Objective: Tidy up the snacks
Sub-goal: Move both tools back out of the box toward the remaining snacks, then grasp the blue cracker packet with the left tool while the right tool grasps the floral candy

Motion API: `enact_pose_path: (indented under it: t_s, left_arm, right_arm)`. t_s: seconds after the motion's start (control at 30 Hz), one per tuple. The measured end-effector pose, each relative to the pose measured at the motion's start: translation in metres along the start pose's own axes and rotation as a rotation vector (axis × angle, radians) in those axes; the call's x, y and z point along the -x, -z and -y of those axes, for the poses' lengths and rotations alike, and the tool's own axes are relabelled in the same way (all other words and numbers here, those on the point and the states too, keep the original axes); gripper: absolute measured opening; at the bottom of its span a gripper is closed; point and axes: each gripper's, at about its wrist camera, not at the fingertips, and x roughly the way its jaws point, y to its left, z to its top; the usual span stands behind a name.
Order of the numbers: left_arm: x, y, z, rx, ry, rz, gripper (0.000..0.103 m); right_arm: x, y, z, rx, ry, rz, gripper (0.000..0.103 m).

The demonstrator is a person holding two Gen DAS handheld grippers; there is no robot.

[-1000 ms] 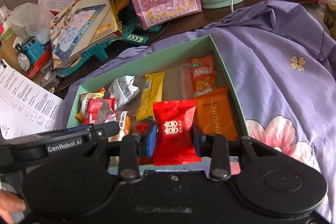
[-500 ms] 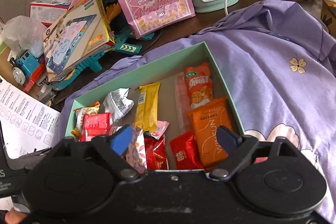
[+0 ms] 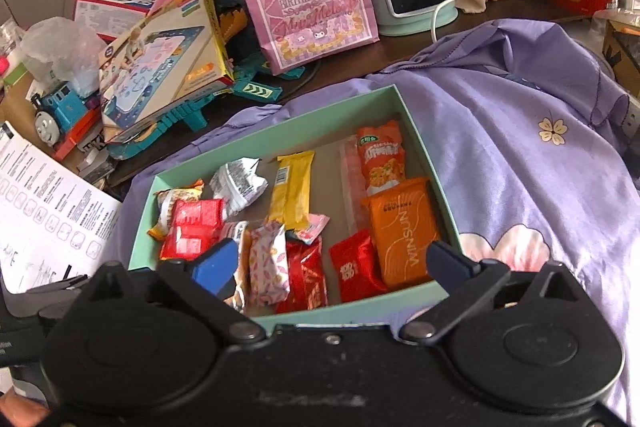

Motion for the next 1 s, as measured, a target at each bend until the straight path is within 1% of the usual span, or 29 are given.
enact_pose_path:
  t_s: [0.1,0.27,0.47,0.7,0.77,0.83,0.93,1.0]
  left_arm:
    - [0.012,0.013,-0.002,0.003,0.005,0.000,0.103]
    - [0.026,0.043,-0.008,-0.003,0.007,-0.015,0.103]
    - [0.026,0.074,-0.020,0.028,-0.009,-0.064,0.103]
    - [0.025,0.097,-0.026,0.034,-0.020,-0.096,0.103]
    - [0.024,0.103,-0.026,0.034,-0.019,-0.103,0.103]
    - [0.022,0.108,-0.027,0.035,-0.020,-0.111,0.103]
    - [0.018,0.116,-0.027,0.043,-0.019,-0.131,0.103]
    - [0.016,0.122,-0.027,0.046,-0.020,-0.143,0.103]
  right_arm:
    - [0.010,0.011,-0.002,0.018,0.004,-0.005,0.103]
    - [0.023,0.035,0.004,0.025,0.012,-0.032,0.103]
    - [0.030,0.070,0.011,0.026,0.029,-0.084,0.103]
    - [0.030,0.101,0.008,0.057,0.034,-0.131,0.103]
    - [0.030,0.108,0.005,0.079,0.027,-0.139,0.103]
    - [0.030,0.116,0.000,0.125,0.041,-0.151,0.103]
    - [0.027,0.126,-0.007,0.159,0.035,-0.172,0.103]
    - [0.025,0.133,-0.009,0.185,0.045,-0.186,0.103]
